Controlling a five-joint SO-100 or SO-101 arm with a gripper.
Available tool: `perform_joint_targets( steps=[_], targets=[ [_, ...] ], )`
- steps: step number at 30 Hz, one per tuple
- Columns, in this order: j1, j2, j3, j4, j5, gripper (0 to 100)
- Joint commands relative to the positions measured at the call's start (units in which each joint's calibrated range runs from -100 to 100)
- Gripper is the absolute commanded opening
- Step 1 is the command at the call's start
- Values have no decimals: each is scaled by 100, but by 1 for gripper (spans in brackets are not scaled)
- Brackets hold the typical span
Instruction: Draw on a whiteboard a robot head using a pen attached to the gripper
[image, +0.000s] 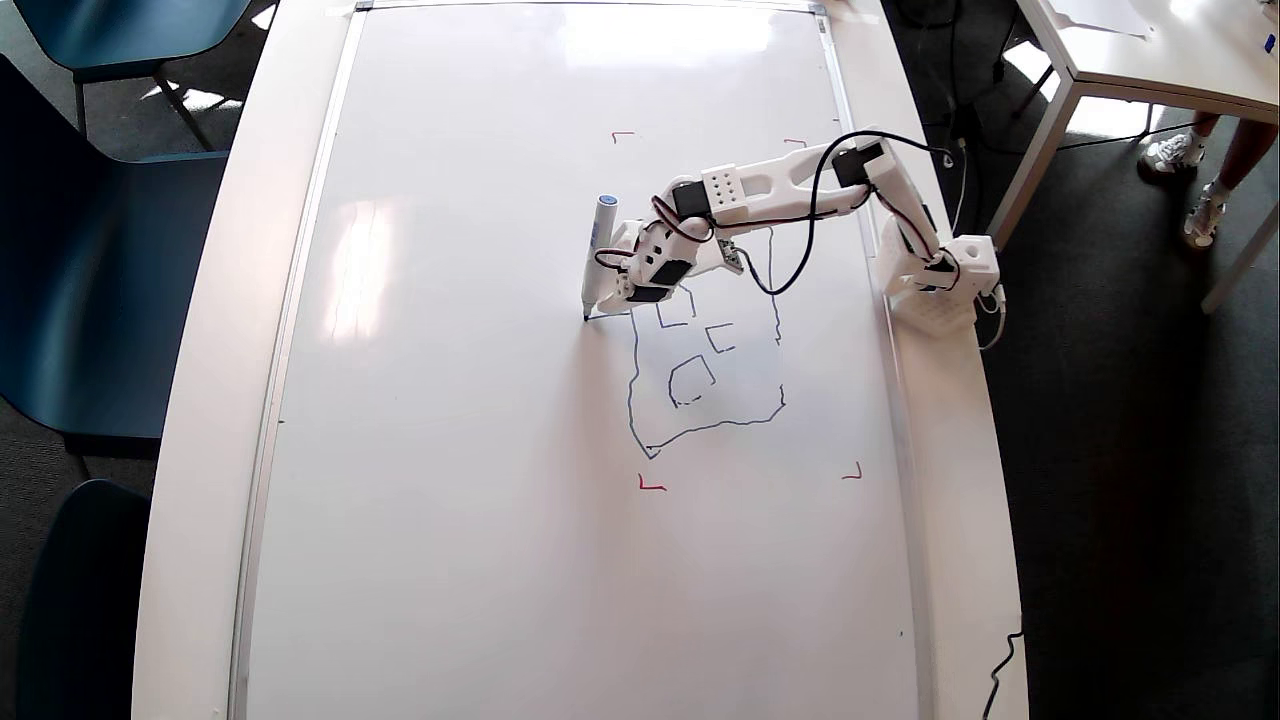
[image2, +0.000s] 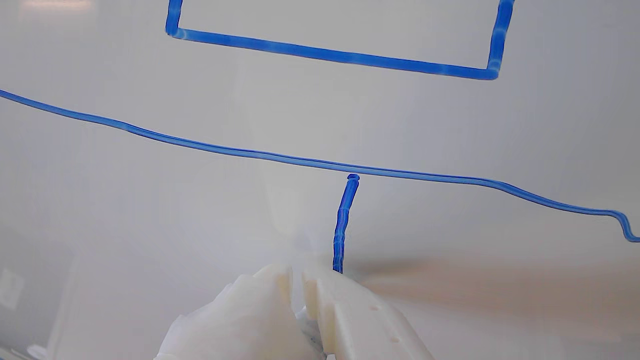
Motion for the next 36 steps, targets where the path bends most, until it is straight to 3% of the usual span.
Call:
perform_joint_targets(
  steps=[1, 8, 12, 23, 36],
  targets=[
    [-128, 59, -134, -16, -9, 1],
    [-334, 92, -152, -60, -20, 1],
    [-386, 378, -189, -676, -122, 1],
    [42, 688, -815, -729, 104, 1],
    [182, -75, -152, 314, 189, 1]
  ],
)
